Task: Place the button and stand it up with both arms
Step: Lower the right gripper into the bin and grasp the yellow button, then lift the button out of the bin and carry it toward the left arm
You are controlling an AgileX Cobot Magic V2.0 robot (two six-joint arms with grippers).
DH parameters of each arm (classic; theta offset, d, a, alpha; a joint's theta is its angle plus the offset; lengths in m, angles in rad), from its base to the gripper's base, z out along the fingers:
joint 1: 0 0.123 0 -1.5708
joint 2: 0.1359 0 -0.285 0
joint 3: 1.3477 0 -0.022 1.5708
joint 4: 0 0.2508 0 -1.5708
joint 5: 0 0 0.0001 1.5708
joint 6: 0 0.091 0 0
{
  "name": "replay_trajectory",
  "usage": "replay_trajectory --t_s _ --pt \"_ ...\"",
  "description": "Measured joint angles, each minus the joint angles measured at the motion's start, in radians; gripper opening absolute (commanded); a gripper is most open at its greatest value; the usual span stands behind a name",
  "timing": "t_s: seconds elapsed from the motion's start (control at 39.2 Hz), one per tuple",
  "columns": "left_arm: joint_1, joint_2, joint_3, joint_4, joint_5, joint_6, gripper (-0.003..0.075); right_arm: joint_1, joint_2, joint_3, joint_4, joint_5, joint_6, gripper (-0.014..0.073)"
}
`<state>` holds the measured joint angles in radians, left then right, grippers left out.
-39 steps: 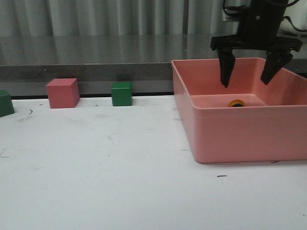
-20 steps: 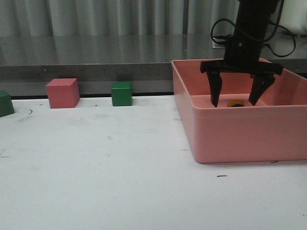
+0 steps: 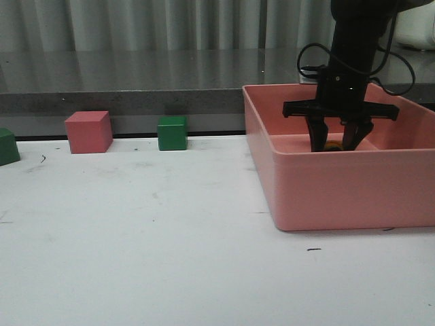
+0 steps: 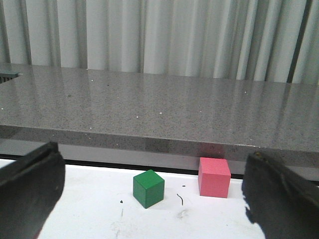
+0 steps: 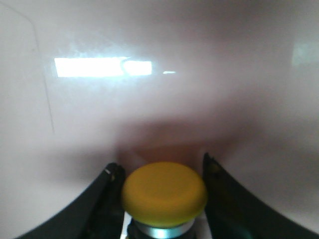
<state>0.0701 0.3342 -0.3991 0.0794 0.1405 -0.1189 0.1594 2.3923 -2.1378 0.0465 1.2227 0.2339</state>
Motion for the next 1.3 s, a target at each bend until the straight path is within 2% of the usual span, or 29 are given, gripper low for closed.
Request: replay_trajectory --t_s 0.31,0.84,1.02,1.3 --pt "0.0 0.0 0.0 0.0 0.0 0.0 0.0691 0.0 -0.021 -0.039 0.0 0.002 0.002 0.0286" --pt "0.0 0.0 0.0 0.0 0.0 0.0 0.0691 0.039 -0.287 -0.11 0.016 0.026 0.002 0.0286" --pt "0.0 0.0 0.0 0.0 0.0 0.0 0.0691 0.141 -0.335 -0.112 0.022 0.029 0.0 0.0286" --pt "0.0 0.0 0.0 0.0 0.0 0.0 0.0691 0.387 -0.33 -0.114 0.055 0.031 -0.002 0.0286"
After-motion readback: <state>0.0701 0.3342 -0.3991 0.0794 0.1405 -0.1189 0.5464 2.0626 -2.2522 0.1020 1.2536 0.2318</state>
